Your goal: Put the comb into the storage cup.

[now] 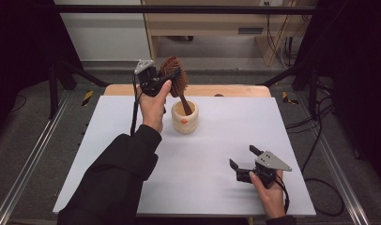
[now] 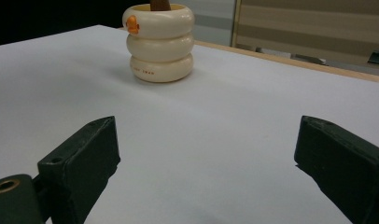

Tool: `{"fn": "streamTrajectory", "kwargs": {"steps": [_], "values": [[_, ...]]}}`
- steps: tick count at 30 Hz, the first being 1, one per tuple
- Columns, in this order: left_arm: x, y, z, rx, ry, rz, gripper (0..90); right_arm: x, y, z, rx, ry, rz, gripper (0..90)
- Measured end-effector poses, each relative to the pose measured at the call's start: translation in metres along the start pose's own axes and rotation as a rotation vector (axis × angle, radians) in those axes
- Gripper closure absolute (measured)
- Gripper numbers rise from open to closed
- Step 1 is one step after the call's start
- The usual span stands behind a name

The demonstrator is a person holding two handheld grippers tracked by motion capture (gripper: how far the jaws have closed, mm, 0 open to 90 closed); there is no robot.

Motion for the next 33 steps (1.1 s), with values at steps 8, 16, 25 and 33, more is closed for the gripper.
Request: {"fn": "streamTrajectory", "kwargs": {"steps": [8,16,25,33], "values": [[0.002,-0.003,0.001,0.001,0.005,-0.006,49.2,0.0,0.0,0.0,0.0,0.0,0.001,7.0],[0.004,-0.008,0.002,0.009,0.008,-0.008,49.2,0.0,0.0,0.0,0.003,0.0,0.0,7.0],[0.005,-0.011,0.003,0.008,0.01,-0.014,49.2,0.001,-0.001,0.0,0.005,0.003,-0.001,6.9],[0.009,-0.017,0.003,0.009,0.01,-0.035,49.1,0.001,-0.001,0.001,0.005,0.005,0.0,6.8]]}}
Point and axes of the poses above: each handheld gripper's, and its own axes: z roughly forward along the jaws, y roughly out of its top, x roughly to its left, the point moved 4 cm from there along z, roughly forward along the jaws, and after that the axes turned 8 degrees about -y, right-handed, at the moved point
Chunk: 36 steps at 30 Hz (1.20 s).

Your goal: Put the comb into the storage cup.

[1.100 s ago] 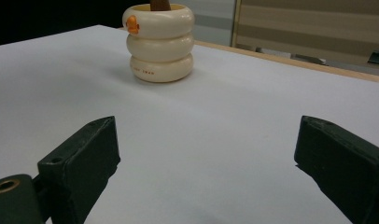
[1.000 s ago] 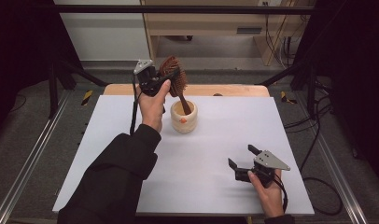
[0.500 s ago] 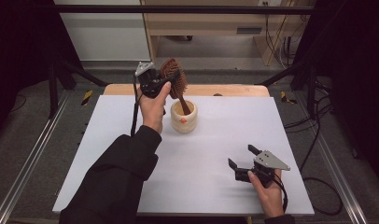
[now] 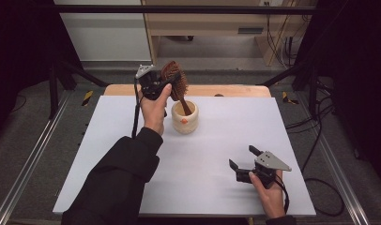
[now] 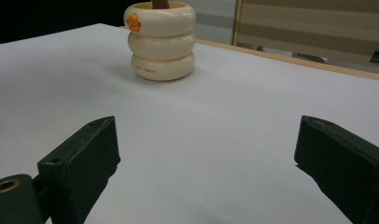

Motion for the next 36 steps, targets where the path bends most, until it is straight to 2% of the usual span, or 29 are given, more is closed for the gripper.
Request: {"fn": "streamTrajectory", "kwargs": {"steps": [19,28,36], "values": [[0.001,-0.008,0.001,0.011,0.004,0.003,49.0,0.0,0.0,0.0,0.004,0.001,-0.002,6.7],[-0.002,-0.012,0.004,0.028,0.001,0.028,49.0,0.0,0.0,0.0,0.003,0.003,0.0,6.5],[0.001,-0.013,0.004,0.021,0.006,0.019,49.0,0.001,0.0,0.0,0.002,0.005,-0.002,6.4]]}}
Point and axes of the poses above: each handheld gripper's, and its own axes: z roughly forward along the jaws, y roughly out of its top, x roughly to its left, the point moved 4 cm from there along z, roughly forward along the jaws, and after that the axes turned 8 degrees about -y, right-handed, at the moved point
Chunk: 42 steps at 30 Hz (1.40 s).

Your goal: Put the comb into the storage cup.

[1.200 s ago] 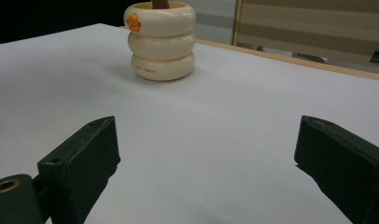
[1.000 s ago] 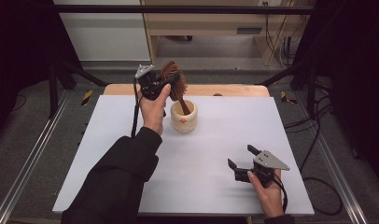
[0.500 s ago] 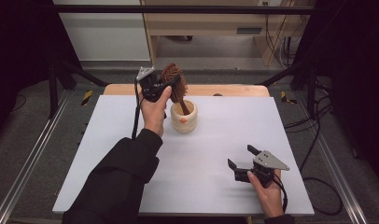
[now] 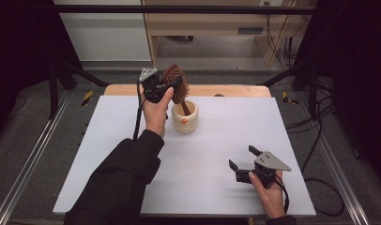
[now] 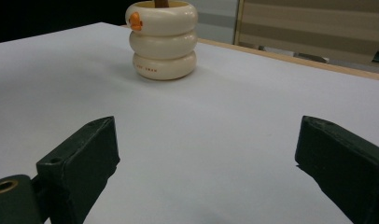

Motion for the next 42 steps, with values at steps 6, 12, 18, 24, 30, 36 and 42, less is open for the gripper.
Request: {"fn": "streamTrajectory", "kwargs": {"steps": [6,12,18,24,30,36,42], "values": [[0.002,-0.005,0.001,0.006,0.004,-0.007,49.0,0.0,0.0,0.0,-0.003,0.001,-0.004,6.3],[0.003,-0.008,0.002,0.016,0.002,-0.005,49.0,0.0,0.0,0.0,-0.001,0.002,-0.002,6.3],[0.002,-0.01,0.003,0.019,0.002,-0.004,48.9,0.0,0.0,0.0,-0.001,0.002,-0.004,6.3],[0.002,-0.012,0.004,0.02,0.001,-0.005,48.9,0.0,0.0,0.0,-0.002,0.002,-0.002,6.4],[0.002,-0.015,0.006,0.025,-0.002,-0.009,48.9,0.0,0.0,0.0,-0.001,0.004,-0.006,6.4],[0.004,-0.018,0.008,0.028,-0.003,-0.013,48.9,0.0,-0.001,0.001,0.0,0.005,-0.006,6.3],[0.004,-0.018,0.008,0.023,-0.006,-0.021,48.9,0.001,-0.001,0.001,0.005,0.009,-0.007,6.3]]}}
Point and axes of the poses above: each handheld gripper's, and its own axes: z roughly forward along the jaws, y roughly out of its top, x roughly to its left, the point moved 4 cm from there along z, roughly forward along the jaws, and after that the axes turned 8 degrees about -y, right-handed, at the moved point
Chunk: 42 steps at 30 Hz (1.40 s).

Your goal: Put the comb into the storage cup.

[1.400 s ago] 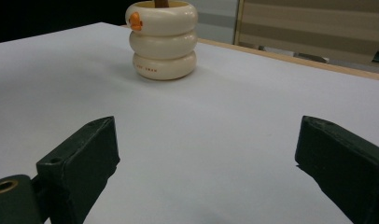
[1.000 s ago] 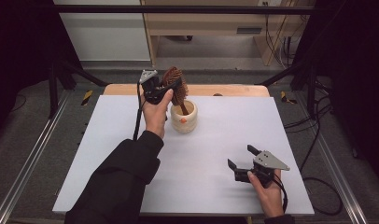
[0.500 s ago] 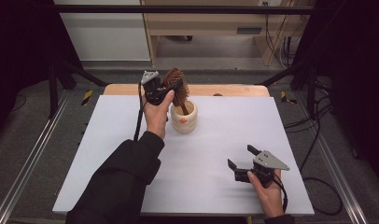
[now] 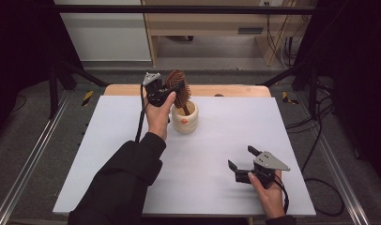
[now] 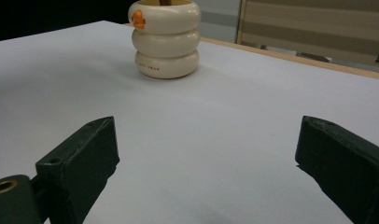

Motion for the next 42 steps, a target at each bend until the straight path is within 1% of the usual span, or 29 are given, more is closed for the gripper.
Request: {"fn": "streamTrajectory", "kwargs": {"steps": [21,27,34,42], "values": [[0.0036,-0.0044,-0.0006,0.001,0.008,-0.012,48.8,0.0,0.0,0.0002,-0.001,0.0,0.003,6.3],[0.0043,-0.0068,-0.0009,0.002,0.002,-0.018,48.9,0.0006,-0.0003,0.0008,0.001,0.0,0.0,6.3],[0.0069,-0.0091,-0.0016,-0.003,0.003,-0.035,48.8,0.0004,-0.0002,0.0003,0.002,0.001,0.003,6.3],[0.0047,-0.0101,0.0002,-0.013,-0.002,-0.057,48.8,0.0005,-0.0006,0.0007,0.003,0.001,0.003,6.3]]}}
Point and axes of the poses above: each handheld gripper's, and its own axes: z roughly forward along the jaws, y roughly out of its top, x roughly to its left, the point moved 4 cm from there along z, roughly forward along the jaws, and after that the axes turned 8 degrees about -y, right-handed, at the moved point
